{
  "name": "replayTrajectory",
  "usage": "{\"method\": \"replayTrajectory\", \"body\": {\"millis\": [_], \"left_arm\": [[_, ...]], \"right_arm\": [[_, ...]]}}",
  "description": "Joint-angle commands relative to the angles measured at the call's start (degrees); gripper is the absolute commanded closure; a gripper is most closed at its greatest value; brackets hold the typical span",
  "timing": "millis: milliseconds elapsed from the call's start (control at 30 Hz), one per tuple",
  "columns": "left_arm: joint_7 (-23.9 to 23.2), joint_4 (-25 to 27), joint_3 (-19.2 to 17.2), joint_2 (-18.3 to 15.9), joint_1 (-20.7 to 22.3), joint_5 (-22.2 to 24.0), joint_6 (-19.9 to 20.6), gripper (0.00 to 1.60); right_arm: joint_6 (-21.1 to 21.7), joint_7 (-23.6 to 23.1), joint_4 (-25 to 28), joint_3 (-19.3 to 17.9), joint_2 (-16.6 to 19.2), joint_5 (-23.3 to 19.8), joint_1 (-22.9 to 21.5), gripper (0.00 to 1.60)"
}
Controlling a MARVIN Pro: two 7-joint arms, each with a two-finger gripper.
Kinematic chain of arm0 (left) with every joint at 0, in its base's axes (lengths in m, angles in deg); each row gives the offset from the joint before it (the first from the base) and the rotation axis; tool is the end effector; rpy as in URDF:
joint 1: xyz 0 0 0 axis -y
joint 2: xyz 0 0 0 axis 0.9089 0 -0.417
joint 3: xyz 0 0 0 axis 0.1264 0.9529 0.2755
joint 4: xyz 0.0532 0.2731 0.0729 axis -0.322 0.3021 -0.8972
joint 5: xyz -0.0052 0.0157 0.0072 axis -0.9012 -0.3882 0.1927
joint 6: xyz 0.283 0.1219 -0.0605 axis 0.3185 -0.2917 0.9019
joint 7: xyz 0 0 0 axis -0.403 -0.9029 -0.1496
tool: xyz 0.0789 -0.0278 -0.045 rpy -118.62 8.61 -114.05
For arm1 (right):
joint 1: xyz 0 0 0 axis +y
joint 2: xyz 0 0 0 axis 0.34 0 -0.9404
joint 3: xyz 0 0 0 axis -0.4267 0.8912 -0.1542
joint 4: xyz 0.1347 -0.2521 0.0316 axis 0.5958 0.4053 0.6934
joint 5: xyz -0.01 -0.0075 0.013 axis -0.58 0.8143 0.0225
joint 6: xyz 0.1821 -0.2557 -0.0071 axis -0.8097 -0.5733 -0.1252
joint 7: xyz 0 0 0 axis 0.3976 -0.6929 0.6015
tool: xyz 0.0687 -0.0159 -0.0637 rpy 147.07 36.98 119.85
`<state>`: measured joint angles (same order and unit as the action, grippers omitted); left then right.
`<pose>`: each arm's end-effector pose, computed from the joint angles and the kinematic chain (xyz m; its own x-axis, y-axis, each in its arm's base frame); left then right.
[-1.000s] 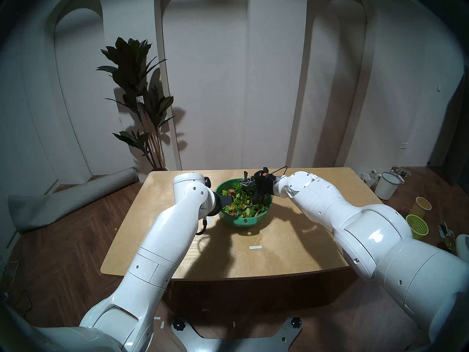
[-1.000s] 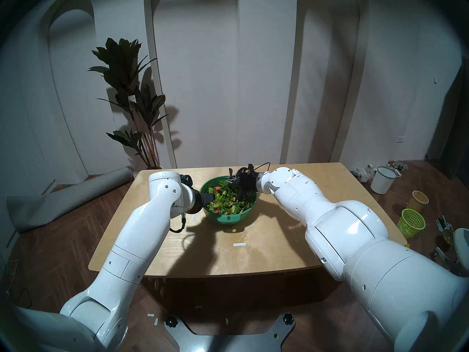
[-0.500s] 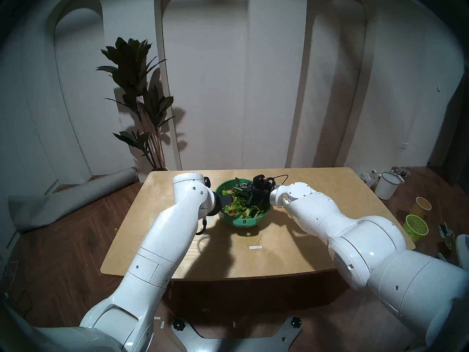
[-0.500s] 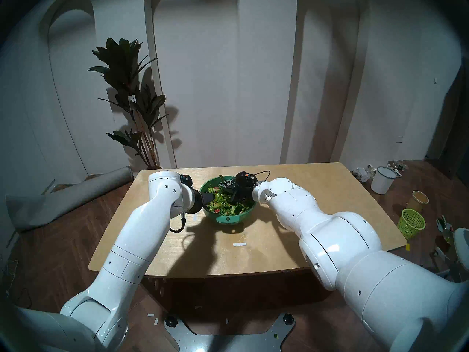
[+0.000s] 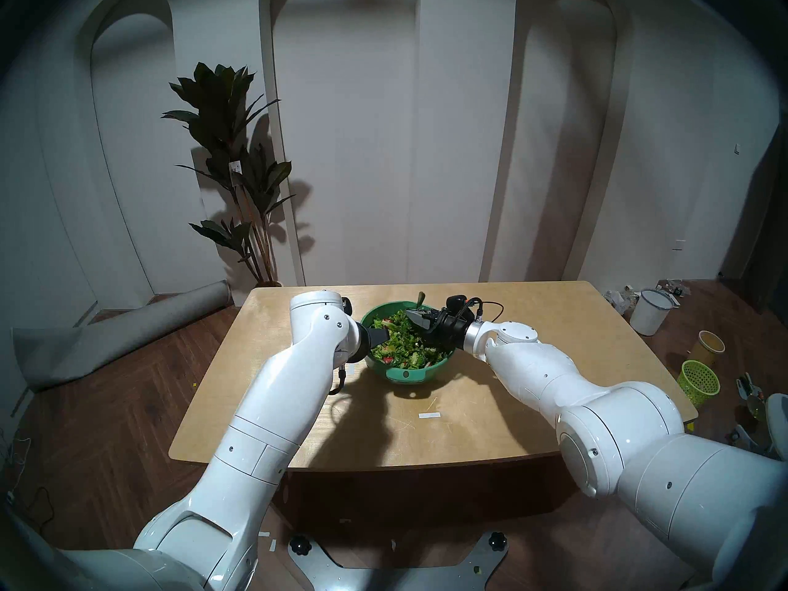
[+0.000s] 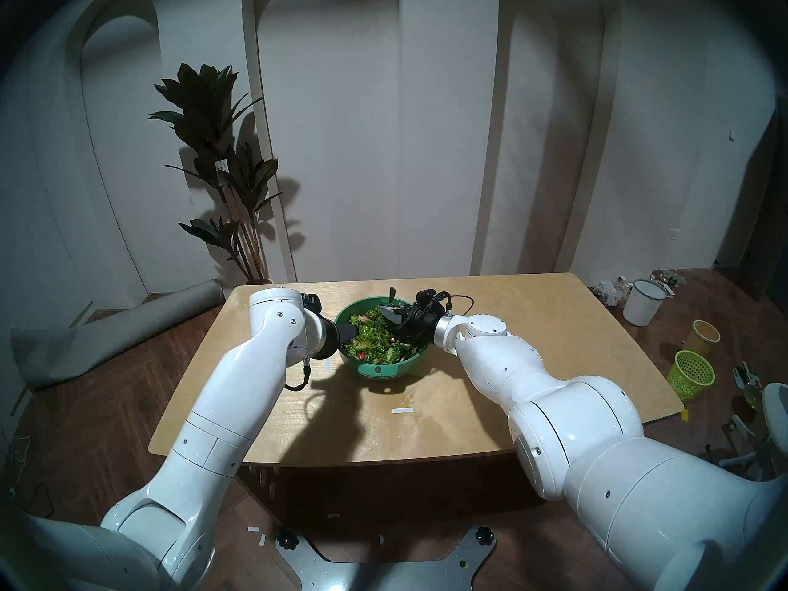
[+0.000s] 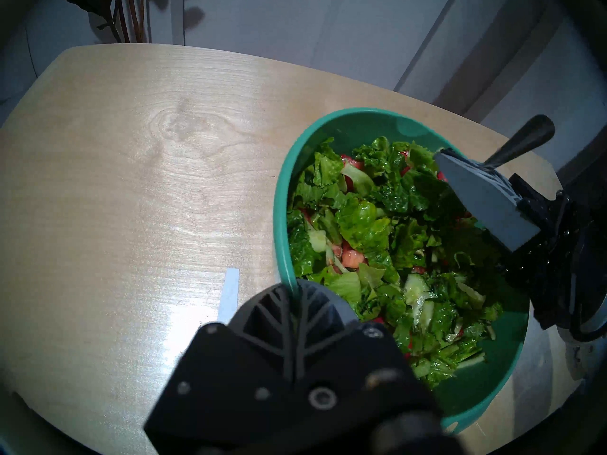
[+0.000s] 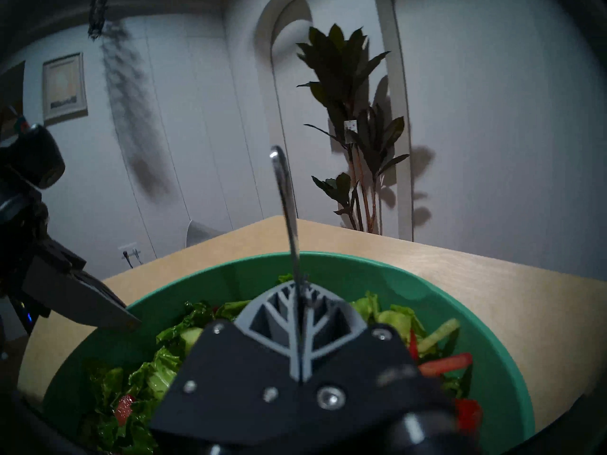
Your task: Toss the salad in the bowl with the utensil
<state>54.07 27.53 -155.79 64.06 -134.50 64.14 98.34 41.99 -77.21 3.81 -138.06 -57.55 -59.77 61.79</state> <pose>0.4627 -0.0817 -0.2471 0.7694 0.1750 0.6143 0.0407 -0.9732 0.2263 0.5620 0.0431 -0.3317 0.2585 -0.1169 0.9589 0.7377 -0.6170 -0.2740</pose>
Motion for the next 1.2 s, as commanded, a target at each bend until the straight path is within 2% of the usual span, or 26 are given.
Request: {"method": "replayTrajectory", "body": {"millis": [0, 267, 633, 767, 867, 1167], "left_arm": [[2.08, 1.29, 0.04, 0.09, 1.35, -0.38, -0.11, 1.6], [2.16, 1.32, -0.02, 0.24, 1.33, -0.69, -0.11, 1.6], [2.09, 1.37, -0.3, 0.57, 1.19, -1.58, -0.11, 1.6], [2.17, 1.44, -0.4, 0.75, 1.13, -2.08, -0.11, 1.6], [2.04, 1.43, -0.4, 0.78, 1.1, -2.38, -0.11, 1.6], [1.1, 1.19, -0.13, 0.5, 1.01, -2.7, -0.11, 1.6]], "right_arm": [[3.76, -1.18, 1.6, -4.27, -0.48, -4.85, 1.16, 1.6], [8.38, -2.36, 3.13, -7.91, -3.89, -9.34, 3.53, 1.6], [11.6, -1.53, 6.03, -8.89, -7.39, -11.23, 6.48, 1.6], [11.83, 0.16, 8.47, -9.23, -6.84, -11.47, 7.64, 1.6], [10.48, 0.26, 11.53, -8.3, -6.12, -10.47, 7.77, 1.6], [6.96, -0.04, 18.68, -6.32, -2.75, -7.6, 4.89, 1.6]]}}
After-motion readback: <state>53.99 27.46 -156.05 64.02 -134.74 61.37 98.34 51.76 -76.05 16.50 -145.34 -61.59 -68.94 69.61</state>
